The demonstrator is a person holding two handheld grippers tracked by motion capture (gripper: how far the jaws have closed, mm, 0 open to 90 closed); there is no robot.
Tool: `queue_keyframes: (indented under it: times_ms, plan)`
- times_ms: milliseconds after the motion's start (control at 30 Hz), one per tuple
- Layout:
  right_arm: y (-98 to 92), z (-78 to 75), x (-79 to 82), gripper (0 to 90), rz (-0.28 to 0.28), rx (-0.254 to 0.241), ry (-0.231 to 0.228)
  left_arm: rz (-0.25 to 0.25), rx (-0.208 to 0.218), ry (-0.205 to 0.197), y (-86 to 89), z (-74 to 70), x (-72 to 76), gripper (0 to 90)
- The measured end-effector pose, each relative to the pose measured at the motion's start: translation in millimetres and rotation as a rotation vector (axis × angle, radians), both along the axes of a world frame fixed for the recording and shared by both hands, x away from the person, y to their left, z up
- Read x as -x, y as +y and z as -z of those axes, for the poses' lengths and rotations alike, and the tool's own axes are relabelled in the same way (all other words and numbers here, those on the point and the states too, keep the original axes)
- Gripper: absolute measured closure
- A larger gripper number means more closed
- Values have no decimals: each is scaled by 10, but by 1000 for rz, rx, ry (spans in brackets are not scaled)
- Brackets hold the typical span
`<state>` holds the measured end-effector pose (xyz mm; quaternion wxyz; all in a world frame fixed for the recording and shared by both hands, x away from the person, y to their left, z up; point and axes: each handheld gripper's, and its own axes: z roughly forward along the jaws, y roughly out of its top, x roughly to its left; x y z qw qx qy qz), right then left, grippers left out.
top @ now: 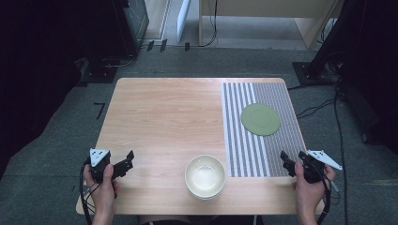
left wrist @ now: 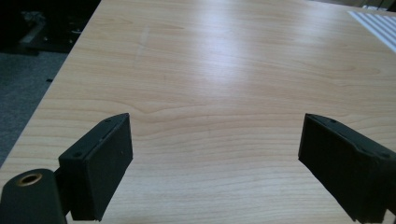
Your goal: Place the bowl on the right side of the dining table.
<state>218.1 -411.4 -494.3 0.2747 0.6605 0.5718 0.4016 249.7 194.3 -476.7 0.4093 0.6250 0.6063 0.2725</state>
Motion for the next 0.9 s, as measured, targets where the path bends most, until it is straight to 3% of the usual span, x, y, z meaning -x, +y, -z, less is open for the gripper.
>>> queue_keyframes:
  times_ms: [367,900]
  plan:
    - [119,-103,13,239,-27,-14,-24,55,37,-22,-131,-103,32,98]
    - [288,-210,13,239,-64,-11,-50,118,14,-55,-361,-234,87,98]
